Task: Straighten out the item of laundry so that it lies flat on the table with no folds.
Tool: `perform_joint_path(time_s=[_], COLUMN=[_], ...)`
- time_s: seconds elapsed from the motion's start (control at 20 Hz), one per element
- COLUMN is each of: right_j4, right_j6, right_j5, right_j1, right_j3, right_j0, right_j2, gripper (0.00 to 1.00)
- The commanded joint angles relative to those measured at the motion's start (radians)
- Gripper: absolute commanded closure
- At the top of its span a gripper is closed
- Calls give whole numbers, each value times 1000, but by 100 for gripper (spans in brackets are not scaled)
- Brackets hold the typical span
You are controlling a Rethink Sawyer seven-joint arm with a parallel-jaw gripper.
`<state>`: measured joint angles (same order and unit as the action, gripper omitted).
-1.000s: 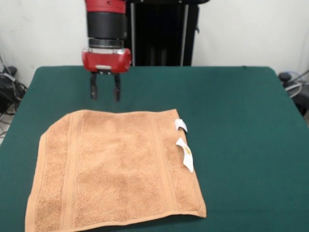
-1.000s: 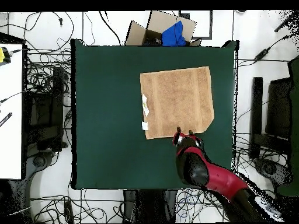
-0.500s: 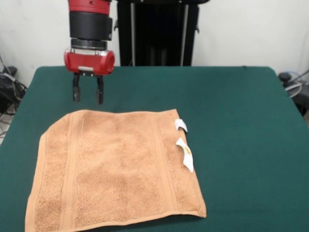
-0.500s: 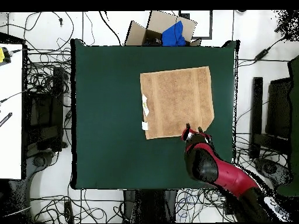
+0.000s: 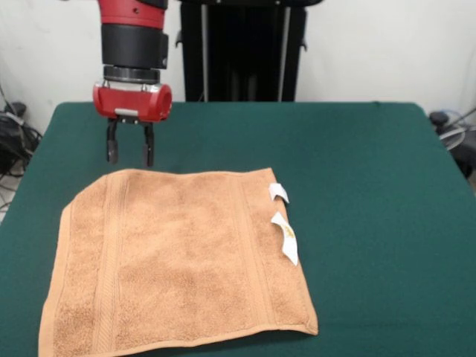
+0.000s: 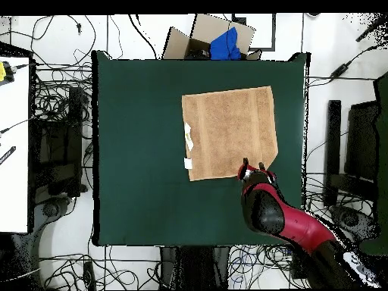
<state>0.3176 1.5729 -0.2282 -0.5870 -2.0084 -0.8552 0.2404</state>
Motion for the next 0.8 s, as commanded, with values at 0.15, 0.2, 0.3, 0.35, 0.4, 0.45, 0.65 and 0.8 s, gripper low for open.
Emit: perform_joint_path(time_s=[0.15,0.2,0.3,0.35,0.4,0.45,0.65,0.8], right_j4=[71,74,84,90,95,102,125,142], right_j6=[93,91,84,82,79,76,74,71], right_j5=[55,58,65,68,71,74,73,79], right_j1=[39,40,46,52,57,66,92,112], right_j3=[85,87,98,105,111,121,149,170], right_j0=[5,2,-6,-11,-15,-20,-31,-42], right_j2=[91,94,98,100,102,104,104,109], gripper=[0,0,0,0,0,0,0,0])
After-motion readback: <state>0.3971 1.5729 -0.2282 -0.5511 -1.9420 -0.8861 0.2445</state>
